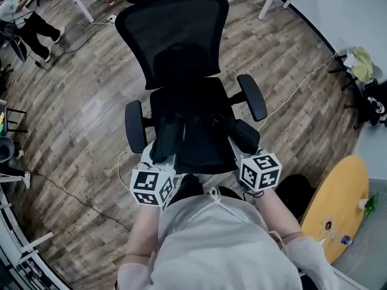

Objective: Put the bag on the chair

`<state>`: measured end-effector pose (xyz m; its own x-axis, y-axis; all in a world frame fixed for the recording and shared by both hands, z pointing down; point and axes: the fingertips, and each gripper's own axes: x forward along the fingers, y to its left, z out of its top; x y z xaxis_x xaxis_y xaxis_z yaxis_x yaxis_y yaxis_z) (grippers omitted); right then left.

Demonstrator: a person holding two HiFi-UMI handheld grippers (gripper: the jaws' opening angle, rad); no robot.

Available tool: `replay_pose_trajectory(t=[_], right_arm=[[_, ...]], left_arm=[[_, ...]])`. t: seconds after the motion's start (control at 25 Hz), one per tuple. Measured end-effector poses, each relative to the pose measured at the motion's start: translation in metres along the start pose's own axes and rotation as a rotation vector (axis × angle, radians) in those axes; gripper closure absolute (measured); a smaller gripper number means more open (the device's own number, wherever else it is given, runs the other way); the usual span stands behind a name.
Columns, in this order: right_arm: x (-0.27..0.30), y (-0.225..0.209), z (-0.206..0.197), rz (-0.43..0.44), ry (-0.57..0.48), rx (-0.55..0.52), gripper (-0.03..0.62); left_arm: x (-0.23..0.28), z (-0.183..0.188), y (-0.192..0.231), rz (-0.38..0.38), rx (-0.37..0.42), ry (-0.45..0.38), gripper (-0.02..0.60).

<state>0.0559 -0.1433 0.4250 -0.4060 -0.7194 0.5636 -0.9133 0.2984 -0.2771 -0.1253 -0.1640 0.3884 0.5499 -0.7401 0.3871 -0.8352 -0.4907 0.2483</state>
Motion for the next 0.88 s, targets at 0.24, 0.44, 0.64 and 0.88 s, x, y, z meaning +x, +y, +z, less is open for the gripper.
replay_pose_trajectory(t=[0.24, 0.44, 0.64, 0.88], right_arm=[[0.056, -0.008, 0.028, -0.014, 0.012, 0.011, 0.563], [0.107, -0.028, 0.034, 0.001, 0.060, 0.015, 0.563], [0.163, -0.054, 0.035, 0.034, 0.105, 0.012, 0.563], [0.222, -0.086, 0.028, 0.079, 0.153, -0.001, 0.562]], left_arm=[[0.041, 0.015, 0.048, 0.003, -0.022, 0.020, 0.517], [0.081, 0.006, 0.081, 0.037, -0.069, 0.053, 0.517], [0.129, -0.009, 0.111, 0.079, -0.102, 0.083, 0.517], [0.181, -0.035, 0.139, 0.131, -0.139, 0.125, 0.517]])
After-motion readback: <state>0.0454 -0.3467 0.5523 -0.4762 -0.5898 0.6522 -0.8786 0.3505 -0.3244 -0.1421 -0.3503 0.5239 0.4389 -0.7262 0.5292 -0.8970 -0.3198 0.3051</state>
